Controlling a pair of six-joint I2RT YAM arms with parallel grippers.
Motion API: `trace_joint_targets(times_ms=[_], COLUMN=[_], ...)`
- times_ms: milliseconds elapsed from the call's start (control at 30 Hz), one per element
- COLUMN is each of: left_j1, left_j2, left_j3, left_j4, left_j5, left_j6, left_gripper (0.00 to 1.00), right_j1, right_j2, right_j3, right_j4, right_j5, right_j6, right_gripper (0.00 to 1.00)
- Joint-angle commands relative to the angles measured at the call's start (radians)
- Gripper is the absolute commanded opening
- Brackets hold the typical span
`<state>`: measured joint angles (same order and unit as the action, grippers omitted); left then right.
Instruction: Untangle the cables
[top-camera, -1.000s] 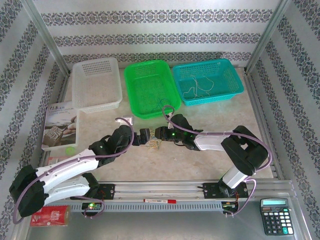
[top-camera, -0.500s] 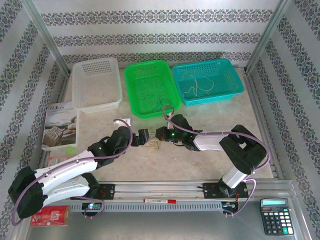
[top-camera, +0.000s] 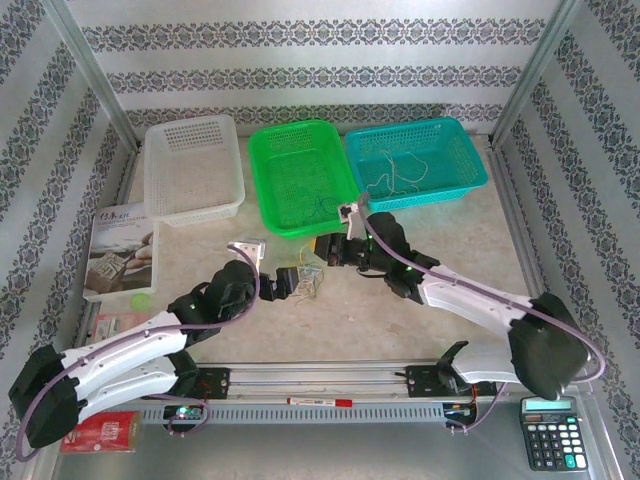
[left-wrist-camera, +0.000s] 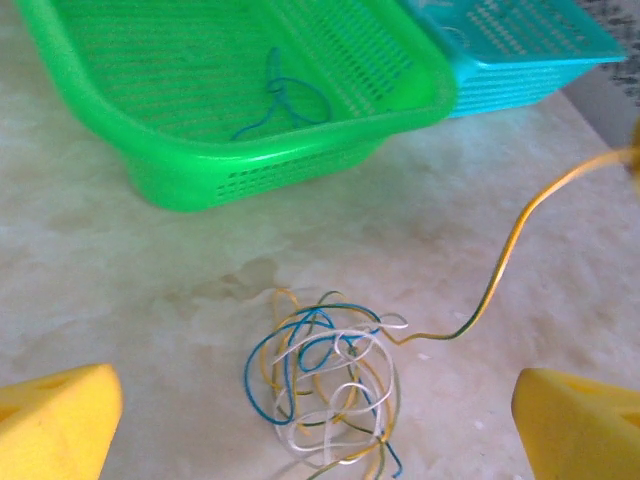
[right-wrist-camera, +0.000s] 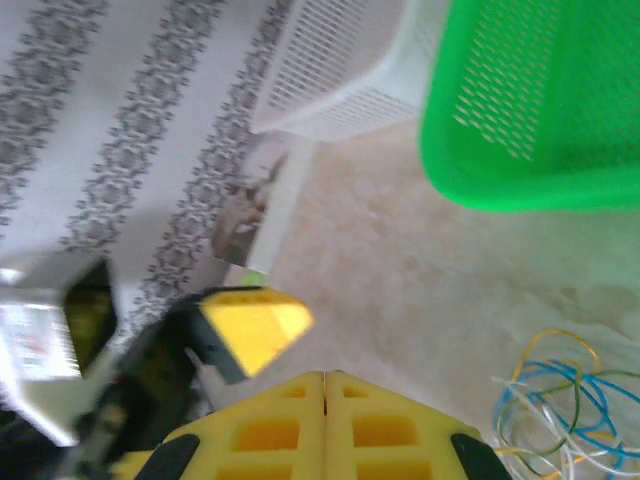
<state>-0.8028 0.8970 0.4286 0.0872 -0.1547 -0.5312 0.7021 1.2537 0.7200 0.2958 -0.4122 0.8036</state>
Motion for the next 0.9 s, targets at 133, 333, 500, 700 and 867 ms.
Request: trace_joint_targets(times_ms=[133,333,500,700,867], left_j1=[0.014,0.013,0.014,0.014,0.015], left_j2=[-0.029,-0.007,0.027,0.077,0.121], left_j3=[0.017,0.072,0.111,0.150,0.185], left_j4=[0.190,0.197,0.208,0.227,0.243], left_j5=[0.212,0.274,0.296,0.306,0.331], left_j6=[0.157,0.203,0.226,0.253,0.264], left_gripper=[0.93,0.84,0.77,0.67,0.55], right_j1=[-0.009,-0.007,-0.003,0.001,0.004], right_j2=[-0.098,-0.123,-0.133,-0.155,-0.167], right_j3=[0.076,0.105,0.109,0.120,0.127], right_j4=[-0.116,-0.140,-0.141,-0.145,-0.155], right_j5=[-0.045,-0.074,-0.086,-0.099,-0.100], right_j6=[-0.067,-0.087,-0.084,-0.082,-0.086], right_gripper=[0.00,0.00,0.00,0.00,0.00])
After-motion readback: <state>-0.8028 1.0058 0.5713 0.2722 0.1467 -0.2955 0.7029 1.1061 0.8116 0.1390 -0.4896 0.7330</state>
